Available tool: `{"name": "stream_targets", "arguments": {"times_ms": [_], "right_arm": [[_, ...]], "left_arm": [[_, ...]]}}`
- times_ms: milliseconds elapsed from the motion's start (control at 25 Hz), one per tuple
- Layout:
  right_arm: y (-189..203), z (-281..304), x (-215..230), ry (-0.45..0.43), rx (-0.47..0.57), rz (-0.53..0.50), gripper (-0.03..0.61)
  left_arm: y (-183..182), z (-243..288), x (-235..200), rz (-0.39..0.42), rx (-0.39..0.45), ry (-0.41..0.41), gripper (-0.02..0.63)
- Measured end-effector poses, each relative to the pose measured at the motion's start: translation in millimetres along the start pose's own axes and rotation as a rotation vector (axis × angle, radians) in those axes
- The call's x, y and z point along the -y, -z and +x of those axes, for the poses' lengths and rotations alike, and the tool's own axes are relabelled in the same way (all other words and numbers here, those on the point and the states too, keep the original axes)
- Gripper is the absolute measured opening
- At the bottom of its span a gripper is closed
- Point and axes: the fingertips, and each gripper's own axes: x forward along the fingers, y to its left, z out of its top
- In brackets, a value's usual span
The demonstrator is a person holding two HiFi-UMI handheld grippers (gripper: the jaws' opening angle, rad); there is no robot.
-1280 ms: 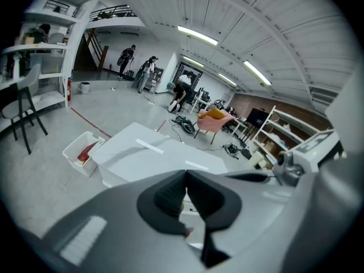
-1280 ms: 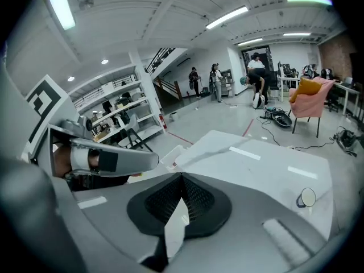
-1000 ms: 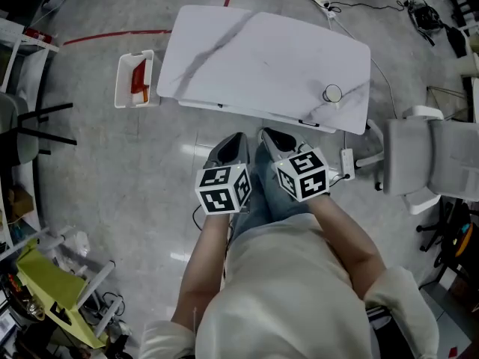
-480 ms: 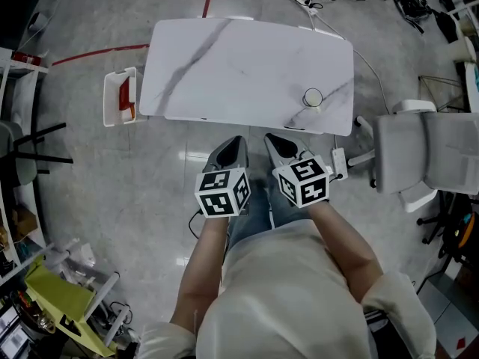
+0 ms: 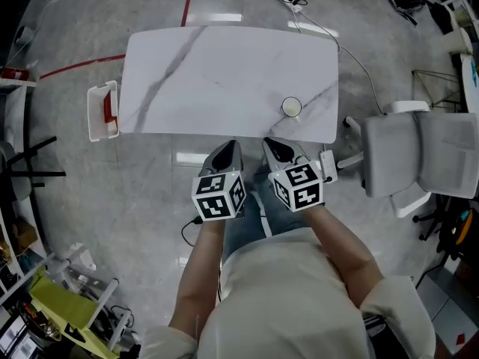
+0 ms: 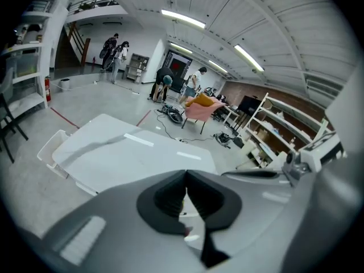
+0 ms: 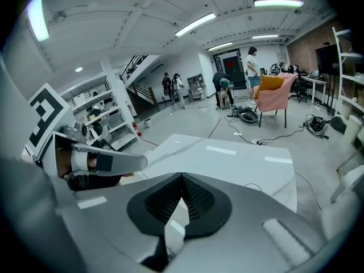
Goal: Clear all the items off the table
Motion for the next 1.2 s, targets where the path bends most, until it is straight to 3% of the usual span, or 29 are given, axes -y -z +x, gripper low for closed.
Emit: {"name": "stream_targets", "arguments": {"times_ms": [400, 800, 1200], "right_arm": [[32.2, 20.7, 72.0, 0.016, -0.045, 0.031, -0.002], [86.2, 57.0, 140.8, 0.075, -0.098, 0.047, -0.001], [127.2, 90.6, 194.1, 0.107, -0.152, 0.031, 0.158]], "left_arm": [[15.4, 69.7, 28.2, -0.001, -0.037, -0.009, 0.009], [63.7, 138.0, 34.5, 0.041, -0.119, 0.014, 0.009], [108.1, 198.2, 22.1, 0.009, -0.172, 0.008, 0.009]]}}
